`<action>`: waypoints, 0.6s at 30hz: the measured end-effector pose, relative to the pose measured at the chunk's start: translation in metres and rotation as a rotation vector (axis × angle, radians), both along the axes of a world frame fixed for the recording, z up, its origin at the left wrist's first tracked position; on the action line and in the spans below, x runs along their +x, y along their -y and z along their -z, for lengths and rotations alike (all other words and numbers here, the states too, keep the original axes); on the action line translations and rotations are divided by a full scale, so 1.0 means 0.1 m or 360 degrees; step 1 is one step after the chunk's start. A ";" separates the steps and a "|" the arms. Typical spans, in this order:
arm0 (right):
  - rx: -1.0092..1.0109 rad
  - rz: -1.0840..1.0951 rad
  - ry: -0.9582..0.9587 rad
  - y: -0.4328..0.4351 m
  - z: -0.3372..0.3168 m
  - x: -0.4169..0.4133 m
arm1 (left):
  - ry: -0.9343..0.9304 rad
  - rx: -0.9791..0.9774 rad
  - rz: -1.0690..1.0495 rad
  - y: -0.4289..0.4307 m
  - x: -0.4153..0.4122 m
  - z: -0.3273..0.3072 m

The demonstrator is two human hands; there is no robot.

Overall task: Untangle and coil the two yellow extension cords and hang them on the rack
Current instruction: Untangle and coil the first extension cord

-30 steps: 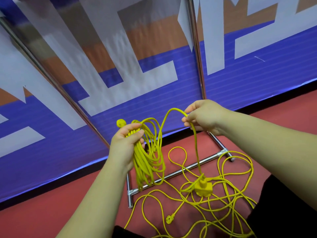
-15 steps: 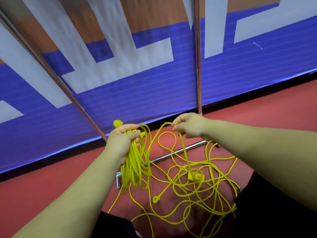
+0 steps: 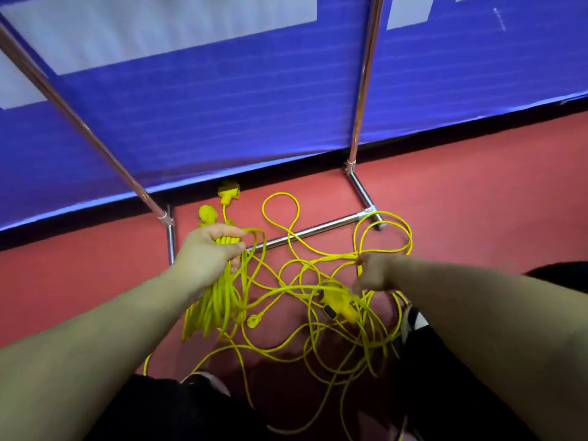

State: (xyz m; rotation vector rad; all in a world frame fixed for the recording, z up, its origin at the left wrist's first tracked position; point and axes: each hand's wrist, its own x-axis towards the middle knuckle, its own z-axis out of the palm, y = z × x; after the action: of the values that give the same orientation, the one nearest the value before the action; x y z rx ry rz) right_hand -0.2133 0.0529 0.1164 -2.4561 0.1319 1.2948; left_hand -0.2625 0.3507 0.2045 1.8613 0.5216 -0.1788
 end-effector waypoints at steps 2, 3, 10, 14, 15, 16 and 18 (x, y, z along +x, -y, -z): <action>-0.0072 0.0033 -0.0181 0.09 0.27 -0.20 | -0.0010 -0.0041 -0.0002 0.02 0.03 0.06; -0.0101 0.0022 -0.0221 0.13 0.42 -0.26 | -0.0011 -0.0061 0.0002 0.04 0.05 0.08; 0.0003 0.0361 0.0004 0.04 0.91 -0.31 | -0.0042 -0.0107 0.0045 0.14 0.08 0.16; 0.0043 0.0322 0.0150 -0.12 1.23 -0.44 | -0.0055 -0.0067 0.0051 0.17 0.10 0.20; 0.0035 0.0292 0.0163 -0.16 1.30 -0.46 | -0.0061 -0.0068 0.0046 0.16 0.11 0.22; 0.0021 0.0277 0.0177 -0.20 1.35 -0.50 | -0.0070 -0.0077 0.0041 0.16 0.11 0.22; 0.0015 0.0254 0.0217 -0.25 1.45 -0.52 | -0.0081 -0.0084 0.0028 0.13 0.12 0.24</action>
State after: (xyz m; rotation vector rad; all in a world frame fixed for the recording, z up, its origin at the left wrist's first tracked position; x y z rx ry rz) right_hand -0.2656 0.0778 -0.0282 -2.4609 0.2795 1.0566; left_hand -0.2508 0.3381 0.1801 1.8142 0.5307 -0.2499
